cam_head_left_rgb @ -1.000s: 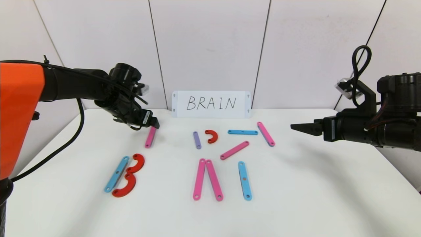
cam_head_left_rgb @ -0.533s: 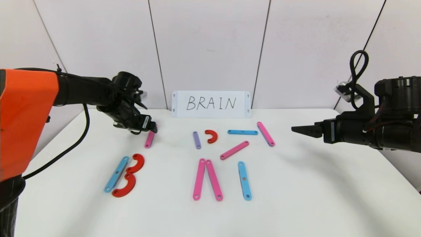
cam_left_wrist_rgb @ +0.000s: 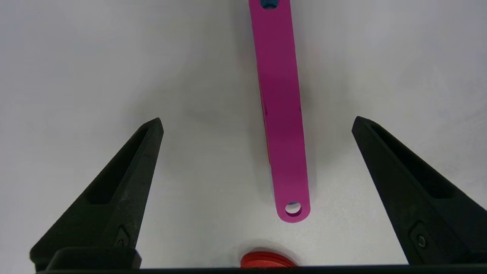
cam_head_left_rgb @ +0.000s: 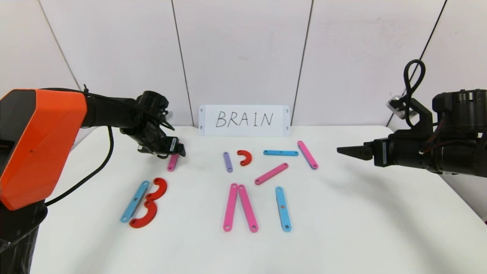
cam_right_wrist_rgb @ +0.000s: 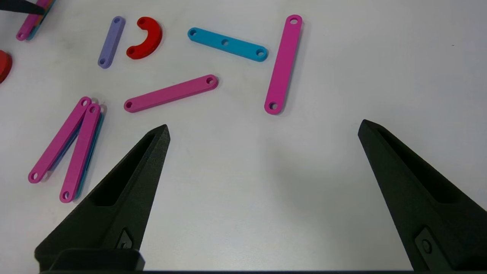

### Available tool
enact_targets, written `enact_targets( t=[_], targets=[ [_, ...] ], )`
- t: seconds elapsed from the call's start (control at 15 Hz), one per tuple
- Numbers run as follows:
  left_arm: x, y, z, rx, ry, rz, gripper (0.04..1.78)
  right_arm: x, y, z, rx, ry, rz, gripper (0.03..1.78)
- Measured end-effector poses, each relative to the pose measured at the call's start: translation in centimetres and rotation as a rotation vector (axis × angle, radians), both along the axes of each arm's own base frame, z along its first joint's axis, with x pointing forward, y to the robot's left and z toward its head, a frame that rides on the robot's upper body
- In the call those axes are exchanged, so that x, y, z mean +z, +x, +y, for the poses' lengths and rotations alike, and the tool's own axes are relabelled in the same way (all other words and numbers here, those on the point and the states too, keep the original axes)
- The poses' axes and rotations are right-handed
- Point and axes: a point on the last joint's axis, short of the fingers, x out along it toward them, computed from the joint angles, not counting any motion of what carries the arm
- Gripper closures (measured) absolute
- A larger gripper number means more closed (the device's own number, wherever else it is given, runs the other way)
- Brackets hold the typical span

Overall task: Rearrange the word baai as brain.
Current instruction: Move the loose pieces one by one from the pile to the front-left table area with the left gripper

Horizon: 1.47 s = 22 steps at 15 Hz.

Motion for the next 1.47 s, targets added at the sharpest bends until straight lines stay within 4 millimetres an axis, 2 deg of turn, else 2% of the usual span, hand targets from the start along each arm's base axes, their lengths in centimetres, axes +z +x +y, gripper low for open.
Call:
enact_targets(
  t=[0.2,0.4,0.53,0.73,0.87,0.93,1.27,1.47],
  targets=[
    [-0.5,0.2,-0.1,-0.003,0.002,0.006,0.11,-0.1,0.0,0.0,0.001,-0.001,0.002,0.08],
    [-0.8,0.4,-0.3,-0.009,0.003,0.008,0.34,-0.1,0.0,0.0,0.002,-0.003,0.002,0.08],
    [-0.9,0.7,-0.5,-0.011,0.002,0.005,0.62,-0.1,0.0,0.0,0.003,-0.003,0.002,0.08],
    [-1.2,1.0,-0.6,-0.013,0.003,0.007,1.19,-0.1,0.0,0.0,0.003,-0.003,0.003,0.08],
    [-1.4,1.1,-0.7,-0.015,0.003,0.007,1.46,-0.1,-0.1,0.0,0.002,-0.004,0.003,0.08],
    [-1.5,1.1,-0.8,-0.014,0.003,0.009,1.51,-0.2,-0.1,0.0,0.002,-0.004,0.005,0.08],
    [-1.3,0.9,-1.3,-0.016,0.002,0.016,1.52,-0.2,-0.1,0.0,0.003,-0.004,0.006,0.08],
    [0.4,0.0,-2.0,0.005,-0.028,-0.007,1.52,-0.3,-0.1,0.0,0.002,-0.005,0.008,0.08]
  ],
)
